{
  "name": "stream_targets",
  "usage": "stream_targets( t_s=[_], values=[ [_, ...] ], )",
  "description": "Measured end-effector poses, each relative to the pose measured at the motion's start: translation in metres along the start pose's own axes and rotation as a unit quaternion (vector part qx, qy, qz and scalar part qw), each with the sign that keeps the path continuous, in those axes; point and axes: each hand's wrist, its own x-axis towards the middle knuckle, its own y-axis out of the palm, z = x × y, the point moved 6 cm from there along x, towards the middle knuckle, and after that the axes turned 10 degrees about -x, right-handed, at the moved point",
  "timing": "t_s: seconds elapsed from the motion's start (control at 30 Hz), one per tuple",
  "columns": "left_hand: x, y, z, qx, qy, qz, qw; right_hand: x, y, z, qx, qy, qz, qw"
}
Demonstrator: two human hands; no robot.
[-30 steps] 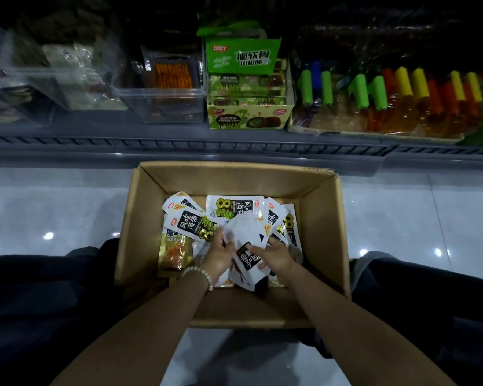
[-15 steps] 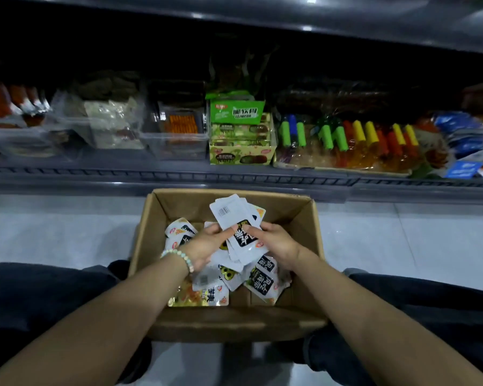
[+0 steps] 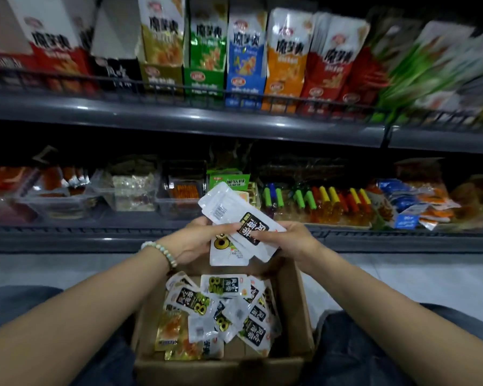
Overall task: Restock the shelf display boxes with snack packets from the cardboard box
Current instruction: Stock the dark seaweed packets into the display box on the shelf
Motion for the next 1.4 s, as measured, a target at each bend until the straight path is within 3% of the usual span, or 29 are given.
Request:
stream_targets(
  t_s=[0.17,0.27,0.37,0.5,0.57,0.67,0.83,1.1,1.17,1.3,1.4],
  values=[
    [-0.033,0.008,-0.048,-0.02,-0.017,0.105,0.994,-0.016,-0.03,0.037,0.184,-0.071,-0.011,0.98],
    [-0.04,0.0,-0.063,-0.062,-0.048,0.119,0.99,-0.015,-0.046,0.043,0.258,-0.088,0.0,0.962],
    [-0.046,0.004,-0.072,-0.097,-0.095,0.151,0.979,-0.017,-0.046,0.052,0.197,-0.079,0.026,0.977],
    [-0.051,0.023,-0.06,0.02,-0.108,0.211,0.971,-0.02,-0.032,0.061,0.084,-0.089,0.014,0.992],
    [-0.051,0.031,-0.052,0.048,-0.116,0.204,0.971,-0.019,-0.026,0.064,0.119,-0.099,-0.019,0.988],
    [-0.048,0.04,-0.052,-0.011,-0.086,0.155,0.984,-0.015,-0.022,0.061,0.184,-0.098,-0.09,0.974],
    [-0.036,0.04,-0.057,-0.098,0.005,0.048,0.994,-0.018,0.019,0.067,0.184,-0.087,0.032,0.979],
    [-0.022,0.031,-0.062,-0.162,-0.017,0.042,0.986,-0.005,0.018,0.072,0.167,-0.074,-0.021,0.983],
    [-0.02,0.033,-0.062,-0.124,-0.012,0.053,0.991,-0.005,0.025,0.073,0.164,-0.08,0.019,0.983],
    [-0.018,0.035,-0.055,-0.066,-0.01,0.048,0.997,-0.012,0.039,0.079,0.143,-0.138,0.093,0.976],
    [-0.018,0.031,-0.058,-0.081,0.014,0.018,0.996,-0.014,0.027,0.083,0.089,-0.195,0.03,0.976]
  ],
)
